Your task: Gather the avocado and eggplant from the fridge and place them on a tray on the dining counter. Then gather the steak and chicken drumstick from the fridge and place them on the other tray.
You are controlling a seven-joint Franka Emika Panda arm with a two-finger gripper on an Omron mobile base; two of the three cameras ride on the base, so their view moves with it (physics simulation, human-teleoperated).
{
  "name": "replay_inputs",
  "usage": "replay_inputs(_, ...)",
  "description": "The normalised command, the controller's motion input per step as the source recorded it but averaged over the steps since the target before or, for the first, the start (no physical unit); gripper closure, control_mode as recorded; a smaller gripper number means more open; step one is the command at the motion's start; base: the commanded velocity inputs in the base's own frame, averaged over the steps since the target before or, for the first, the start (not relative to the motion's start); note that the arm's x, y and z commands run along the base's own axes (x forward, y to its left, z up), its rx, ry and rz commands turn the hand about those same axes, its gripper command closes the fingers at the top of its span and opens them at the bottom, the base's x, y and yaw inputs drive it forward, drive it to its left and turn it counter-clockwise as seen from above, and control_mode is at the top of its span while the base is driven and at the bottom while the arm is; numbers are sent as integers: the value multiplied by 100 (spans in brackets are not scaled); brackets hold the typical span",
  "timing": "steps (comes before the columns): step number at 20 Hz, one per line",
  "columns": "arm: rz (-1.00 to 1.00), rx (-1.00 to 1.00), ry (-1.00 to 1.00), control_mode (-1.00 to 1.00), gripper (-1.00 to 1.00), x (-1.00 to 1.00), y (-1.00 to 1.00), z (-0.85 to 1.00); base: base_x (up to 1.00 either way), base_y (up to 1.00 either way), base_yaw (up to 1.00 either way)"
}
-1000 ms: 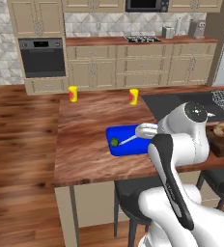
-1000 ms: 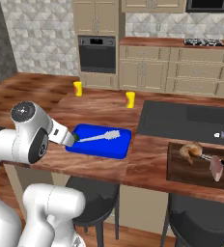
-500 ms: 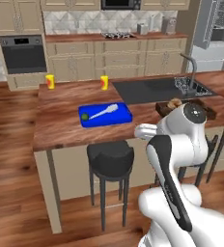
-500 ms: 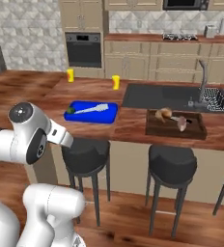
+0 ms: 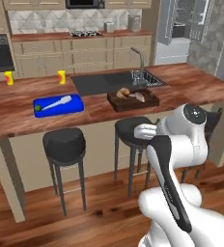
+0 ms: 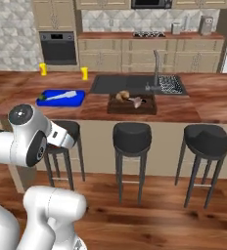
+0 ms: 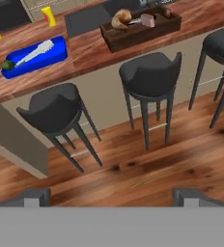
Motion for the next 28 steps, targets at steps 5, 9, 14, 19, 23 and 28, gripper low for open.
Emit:
replay_inputs(5, 0, 0, 0, 100, -100, 0, 0, 0, -36, -88, -21)
replay_inputs(9, 0, 0, 0, 100, -100, 0, 0, 0, -2, -89, -16)
replay_inputs(14, 0, 0, 0, 100, -100, 0, 0, 0, 8, -95, -10)
replay_inputs(19, 0, 0, 0, 100, -100, 0, 0, 0, 27, -95, -7)
replay_inputs(23, 0, 0, 0, 100, -100, 0, 0, 0, 40, -87, -4)
replay_inputs(28, 0, 0, 0, 100, -100, 0, 0, 0, 46, -90, -2)
